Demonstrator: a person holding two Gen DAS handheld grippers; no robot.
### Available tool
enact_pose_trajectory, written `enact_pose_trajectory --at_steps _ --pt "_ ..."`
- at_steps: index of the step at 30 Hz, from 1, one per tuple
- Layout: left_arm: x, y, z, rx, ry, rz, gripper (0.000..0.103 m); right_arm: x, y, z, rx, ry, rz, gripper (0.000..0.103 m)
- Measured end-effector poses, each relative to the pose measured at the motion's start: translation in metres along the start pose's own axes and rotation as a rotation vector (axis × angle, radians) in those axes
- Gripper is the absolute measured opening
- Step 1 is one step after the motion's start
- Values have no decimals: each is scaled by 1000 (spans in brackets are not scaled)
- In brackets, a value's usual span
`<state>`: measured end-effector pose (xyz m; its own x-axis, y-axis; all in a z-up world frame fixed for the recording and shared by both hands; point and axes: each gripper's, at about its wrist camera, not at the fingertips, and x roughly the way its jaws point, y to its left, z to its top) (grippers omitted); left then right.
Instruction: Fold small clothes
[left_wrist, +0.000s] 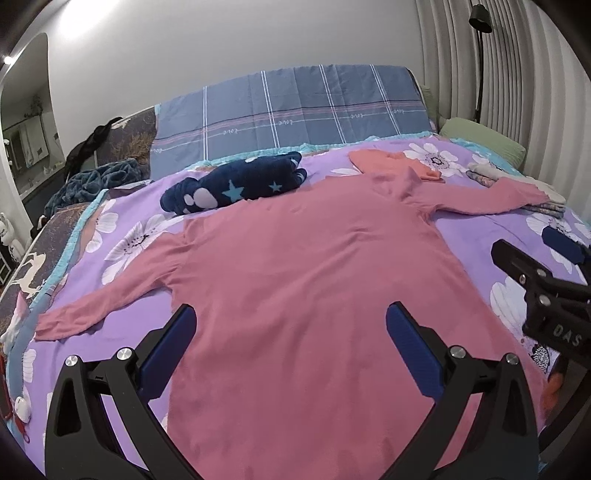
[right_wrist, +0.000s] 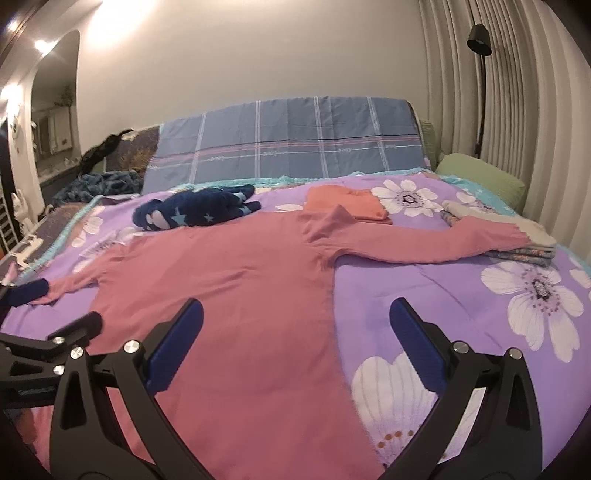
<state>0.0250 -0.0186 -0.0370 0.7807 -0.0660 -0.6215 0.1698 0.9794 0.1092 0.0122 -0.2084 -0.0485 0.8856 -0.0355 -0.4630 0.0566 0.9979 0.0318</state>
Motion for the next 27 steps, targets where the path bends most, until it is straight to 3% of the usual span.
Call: enact_pose_trajectory --at_steps 4,7,14,23,27 --pt "0 3 0 -22 -2 0 102 -8 -4 -4 61 -63 52 101" --pt "1 3 0 -35 2 8 102 -8 -5 -5 82 -57 72 101" --pt "3 4 -3 -47 3 7 102 -9 0 -7 35 -62 39 101" --pt "0 3 -4 -54 -25 -62 102 -1 -15 -6 98 -10 8 101" --pt "4 0 -6 -36 -18 -44 102 5 -17 -7 104 29 -4 101"
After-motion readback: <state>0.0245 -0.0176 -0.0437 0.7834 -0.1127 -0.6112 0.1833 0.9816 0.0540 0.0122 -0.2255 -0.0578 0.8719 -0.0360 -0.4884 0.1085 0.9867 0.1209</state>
